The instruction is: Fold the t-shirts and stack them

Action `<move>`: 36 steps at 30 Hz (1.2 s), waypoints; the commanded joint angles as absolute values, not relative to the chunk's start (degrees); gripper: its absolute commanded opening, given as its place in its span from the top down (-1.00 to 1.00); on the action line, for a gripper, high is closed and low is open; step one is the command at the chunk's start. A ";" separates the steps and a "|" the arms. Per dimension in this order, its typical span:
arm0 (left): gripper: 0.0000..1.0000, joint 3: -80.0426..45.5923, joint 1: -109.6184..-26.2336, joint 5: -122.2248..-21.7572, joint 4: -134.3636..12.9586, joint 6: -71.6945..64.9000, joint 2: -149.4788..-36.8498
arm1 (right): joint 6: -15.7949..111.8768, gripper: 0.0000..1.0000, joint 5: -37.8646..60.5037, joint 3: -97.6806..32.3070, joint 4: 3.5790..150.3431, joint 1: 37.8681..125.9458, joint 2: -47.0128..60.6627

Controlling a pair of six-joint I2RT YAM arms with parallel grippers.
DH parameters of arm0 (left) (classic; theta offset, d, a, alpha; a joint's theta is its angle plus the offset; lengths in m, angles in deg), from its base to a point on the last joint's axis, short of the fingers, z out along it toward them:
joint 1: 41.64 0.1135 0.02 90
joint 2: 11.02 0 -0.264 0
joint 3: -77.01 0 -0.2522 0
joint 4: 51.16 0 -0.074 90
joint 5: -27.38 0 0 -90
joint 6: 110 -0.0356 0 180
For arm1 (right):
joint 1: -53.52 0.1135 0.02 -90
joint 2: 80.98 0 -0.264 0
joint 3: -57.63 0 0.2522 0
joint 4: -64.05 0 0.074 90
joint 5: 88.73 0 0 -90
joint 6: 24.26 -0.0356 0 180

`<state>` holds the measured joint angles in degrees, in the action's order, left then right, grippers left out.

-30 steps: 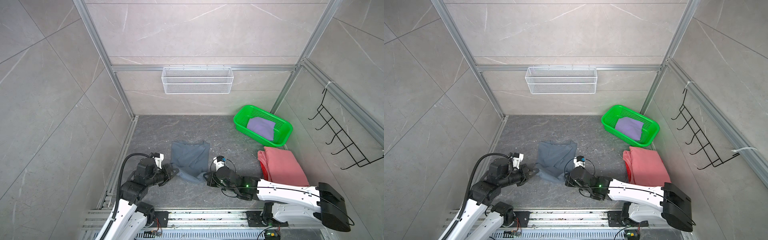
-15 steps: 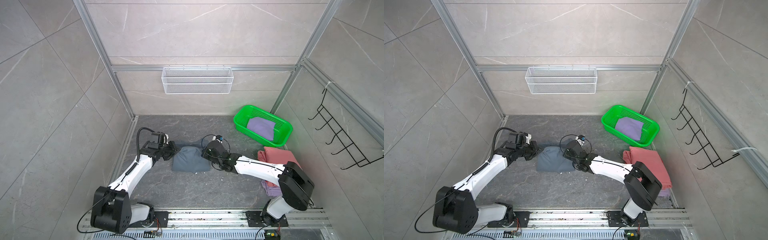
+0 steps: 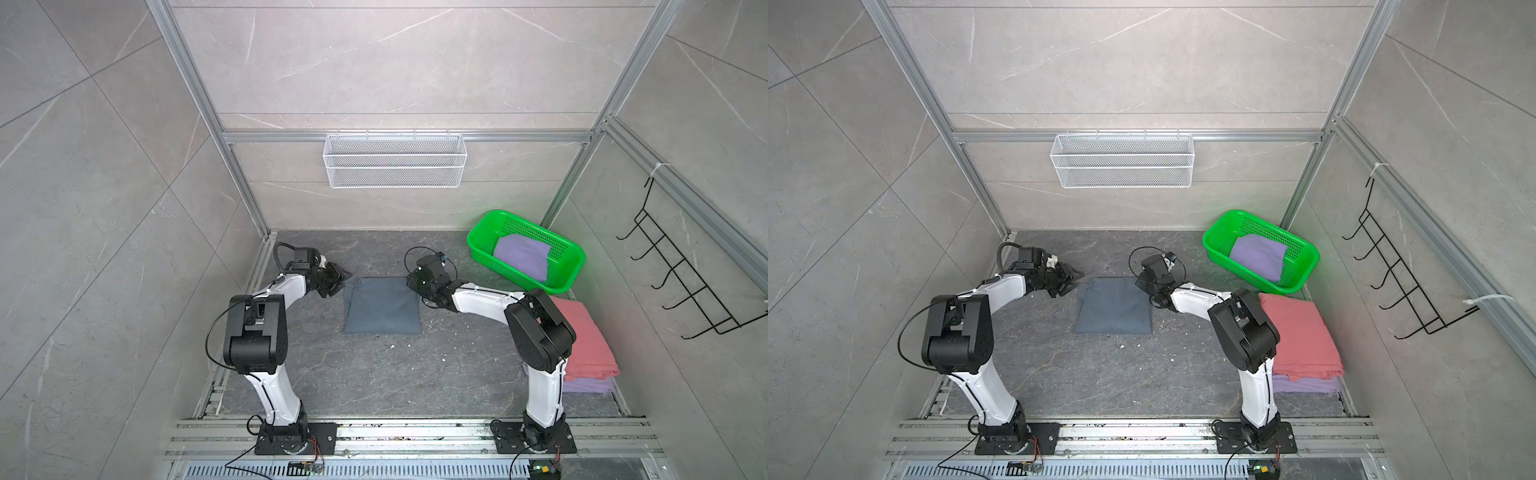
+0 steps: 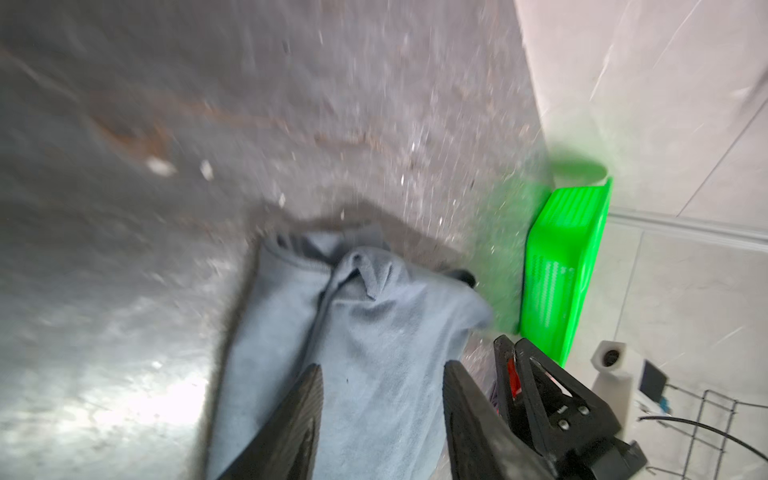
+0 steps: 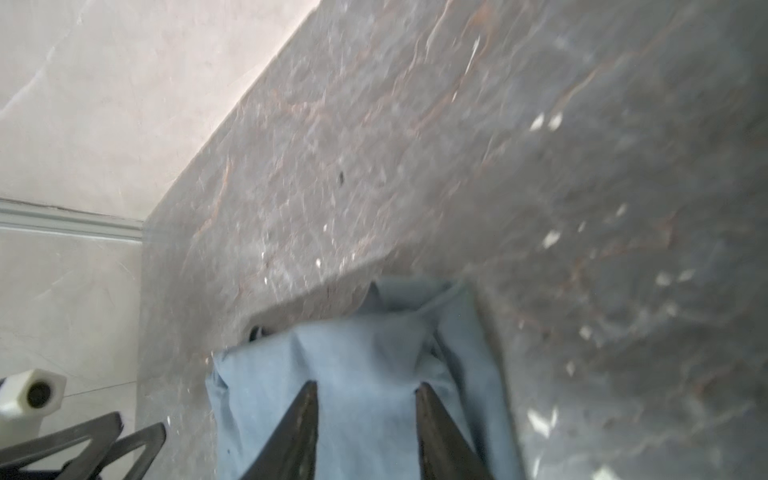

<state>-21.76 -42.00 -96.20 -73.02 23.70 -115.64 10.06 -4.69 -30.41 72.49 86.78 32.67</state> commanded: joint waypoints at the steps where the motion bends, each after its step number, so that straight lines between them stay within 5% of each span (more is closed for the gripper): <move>1: -0.01 -18.06 -40.88 -96.29 -74.51 20.41 -110.35 | 18.02 -0.13 -1.99 -36.94 74.68 86.90 30.88; 12: -0.10 -25.27 -49.47 -92.42 -76.00 18.64 -98.66 | 17.02 -0.11 3.79 -31.33 75.31 90.16 26.67; 21: -0.10 -22.73 -56.69 -92.18 -66.10 23.88 -110.16 | 14.06 -0.07 0.54 -37.32 76.14 91.38 35.12; 36: -0.07 -22.65 -52.97 -85.07 -61.60 26.75 -124.94 | 13.19 -0.04 0.87 -42.00 81.62 87.25 46.62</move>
